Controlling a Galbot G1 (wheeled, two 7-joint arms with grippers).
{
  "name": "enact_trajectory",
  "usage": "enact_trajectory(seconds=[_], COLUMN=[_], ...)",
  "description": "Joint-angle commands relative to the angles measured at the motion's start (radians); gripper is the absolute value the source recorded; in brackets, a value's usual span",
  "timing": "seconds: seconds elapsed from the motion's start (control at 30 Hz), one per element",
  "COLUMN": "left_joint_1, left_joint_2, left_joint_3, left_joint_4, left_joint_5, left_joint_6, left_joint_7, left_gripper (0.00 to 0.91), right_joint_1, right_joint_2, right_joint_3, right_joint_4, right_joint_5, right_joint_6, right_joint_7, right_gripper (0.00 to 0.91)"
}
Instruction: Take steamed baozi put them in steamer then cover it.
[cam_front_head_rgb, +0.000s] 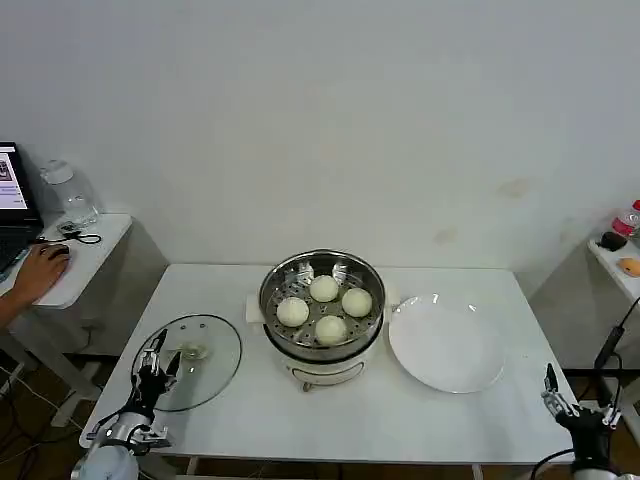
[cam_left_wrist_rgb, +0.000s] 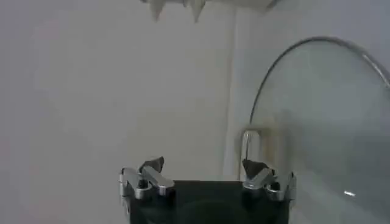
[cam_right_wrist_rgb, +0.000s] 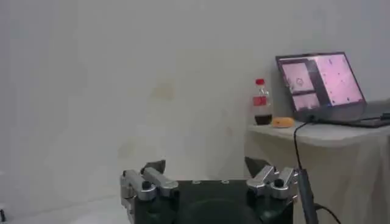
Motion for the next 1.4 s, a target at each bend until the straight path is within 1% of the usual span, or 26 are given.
enact_trajectory(seconds=[0.03, 0.47, 0.67, 0.7, 0.73, 0.77, 0.87, 0.9, 0.93, 1.0, 1.07, 1.1, 1.13, 1.17, 1.2, 1.4], left_joint_1=[-0.032, -0.087, -0.122, -0.127, -0.132, -0.136, -0.144, -0.145, -0.146, -0.152, -0.159, -0.161, -0.163, -0.163, -0.163, -0.154], left_joint_2=[0.001, -0.009, -0.031, -0.034, -0.035, -0.036, -0.042, -0.044, -0.046, -0.055, -0.064, -0.068, -0.075, -0.078, -0.08, -0.095], left_joint_3=[0.003, 0.02, 0.028, 0.029, 0.031, 0.033, 0.038, 0.039, 0.04, 0.039, 0.038, 0.037, 0.037, 0.037, 0.037, 0.038], left_joint_4=[0.045, 0.082, 0.126, 0.131, 0.136, 0.138, 0.141, 0.143, 0.147, 0.164, 0.182, 0.189, 0.192, 0.192, 0.192, 0.2], left_joint_5=[0.003, -0.008, -0.003, -0.003, -0.002, -0.002, 0.004, 0.007, 0.01, 0.016, 0.018, 0.021, 0.022, 0.023, 0.024, 0.041], left_joint_6=[0.005, 0.019, 0.022, 0.022, 0.022, 0.022, 0.025, 0.027, 0.03, 0.031, 0.03, 0.028, 0.028, 0.028, 0.028, 0.013], left_joint_7=[0.006, 0.001, -0.008, -0.007, -0.007, -0.007, -0.004, -0.002, 0.0, -0.003, -0.004, -0.007, -0.009, -0.01, -0.01, -0.023], left_gripper=[0.907, 0.907, 0.907, 0.867, 0.856, 0.786, 0.705, 0.645, 0.605, 0.363, 0.242, 0.131, 0.091, 0.02, 0.0, 0.0], right_joint_1=[-0.013, -0.02, -0.018, -0.019, -0.02, -0.02, -0.02, -0.018, -0.016, -0.011, -0.01, -0.01, -0.01, -0.01, -0.01, -0.008], right_joint_2=[0.008, 0.013, 0.024, 0.026, 0.027, 0.028, 0.028, 0.029, 0.031, 0.035, 0.038, 0.039, 0.041, 0.041, 0.04, 0.035], right_joint_3=[-0.002, -0.005, -0.013, -0.016, -0.019, -0.022, -0.025, -0.026, -0.027, -0.033, -0.04, -0.041, -0.045, -0.046, -0.046, -0.043], right_joint_4=[0.008, 0.012, 0.011, 0.012, 0.013, 0.013, 0.01, 0.01, 0.008, 0.007, 0.009, 0.009, 0.011, 0.012, 0.013, 0.012], right_joint_5=[-0.007, -0.016, -0.02, -0.022, -0.023, -0.026, -0.027, -0.027, -0.027, -0.032, -0.035, -0.037, -0.039, -0.039, -0.039, -0.037], right_joint_6=[0.002, 0.002, 0.002, 0.003, 0.003, 0.003, 0.003, 0.003, 0.003, 0.003, 0.002, 0.002, 0.002, 0.001, 0.002, 0.003], right_joint_7=[-0.001, -0.003, -0.004, -0.005, -0.005, -0.005, -0.006, -0.006, -0.006, -0.006, -0.006, -0.006, -0.006, -0.006, -0.006, -0.002], right_gripper=[0.907, 0.907, 0.907, 0.907, 0.907, 0.907, 0.907, 0.907, 0.907, 0.907, 0.907, 0.907, 0.907, 0.907, 0.907, 0.907])
